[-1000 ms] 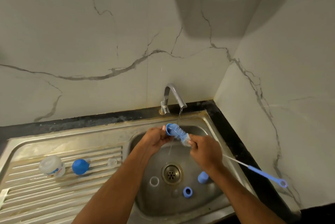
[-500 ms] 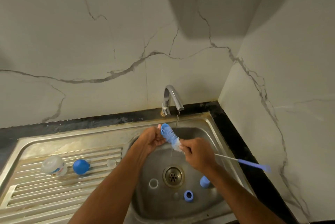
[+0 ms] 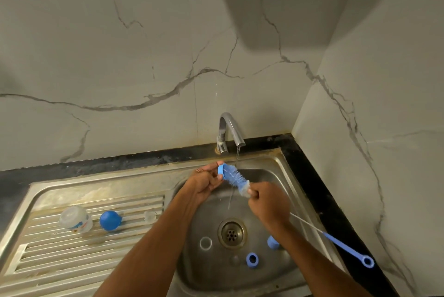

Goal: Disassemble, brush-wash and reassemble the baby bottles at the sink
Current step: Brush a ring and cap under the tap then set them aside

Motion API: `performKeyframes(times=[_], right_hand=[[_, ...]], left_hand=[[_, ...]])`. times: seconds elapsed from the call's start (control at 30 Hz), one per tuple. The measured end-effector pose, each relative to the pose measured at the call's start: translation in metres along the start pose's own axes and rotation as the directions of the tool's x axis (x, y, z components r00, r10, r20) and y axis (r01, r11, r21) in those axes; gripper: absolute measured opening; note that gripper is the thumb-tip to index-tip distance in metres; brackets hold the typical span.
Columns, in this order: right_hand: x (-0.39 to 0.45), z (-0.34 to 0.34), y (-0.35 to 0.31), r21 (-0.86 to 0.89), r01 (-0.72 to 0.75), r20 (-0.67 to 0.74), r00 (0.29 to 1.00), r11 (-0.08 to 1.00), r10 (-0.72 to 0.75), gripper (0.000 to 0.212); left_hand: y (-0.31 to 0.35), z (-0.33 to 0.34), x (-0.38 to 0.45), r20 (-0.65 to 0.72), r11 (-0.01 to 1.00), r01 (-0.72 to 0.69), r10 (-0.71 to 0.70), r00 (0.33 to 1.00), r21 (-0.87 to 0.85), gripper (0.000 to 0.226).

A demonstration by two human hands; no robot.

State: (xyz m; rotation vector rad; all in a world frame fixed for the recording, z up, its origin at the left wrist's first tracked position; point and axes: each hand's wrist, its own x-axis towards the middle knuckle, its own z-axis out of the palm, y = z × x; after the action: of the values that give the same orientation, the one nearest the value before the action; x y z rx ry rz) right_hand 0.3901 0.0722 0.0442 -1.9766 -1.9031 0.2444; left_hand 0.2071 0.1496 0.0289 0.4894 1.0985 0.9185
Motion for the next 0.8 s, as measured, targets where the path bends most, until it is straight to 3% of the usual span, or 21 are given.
performKeyframes(times=[0.1,0.2,0.4,0.47,0.63,0.7,0.8], right_hand=[[-0.002,0.003,0.001,-0.034,0.047,-0.034,0.998,0.998,-0.048,0.006],[-0.003,0.007,0.007,-0.093,0.151,-0.071,0.985,0.984,-0.158,0.011],[-0.008,0.005,0.009,-0.243,0.301,-0.078,0.942,0.922,-0.327,0.046],[-0.009,0.007,0.01,-0.276,0.263,-0.068,0.954,0.925,-0.291,0.047],[-0.006,0.008,0.002,-0.098,-0.074,-0.03,0.997,0.992,0.072,0.015],[-0.005,0.013,0.0,-0.013,-0.116,0.041,0.992,0.993,0.116,0.007],[-0.001,0.015,0.002,0.116,-0.096,0.071,0.994,0.989,0.088,0.012]], left_hand=[[-0.001,-0.004,0.003,-0.008,0.995,0.021,-0.022,1.0,-0.095,0.026],[0.001,-0.006,0.008,-0.063,0.989,0.061,-0.07,0.996,-0.133,0.028],[0.004,-0.011,0.005,-0.024,0.973,0.22,-0.219,0.975,0.065,0.032],[0.006,-0.01,0.006,-0.025,0.974,0.217,-0.216,0.976,0.07,0.03],[0.008,0.003,0.006,0.054,0.997,0.075,-0.076,0.996,0.025,0.031],[0.006,0.003,0.007,0.029,0.997,0.03,-0.032,0.999,0.067,0.034],[-0.003,-0.001,0.009,0.001,0.998,0.036,-0.036,0.999,0.052,0.034]])
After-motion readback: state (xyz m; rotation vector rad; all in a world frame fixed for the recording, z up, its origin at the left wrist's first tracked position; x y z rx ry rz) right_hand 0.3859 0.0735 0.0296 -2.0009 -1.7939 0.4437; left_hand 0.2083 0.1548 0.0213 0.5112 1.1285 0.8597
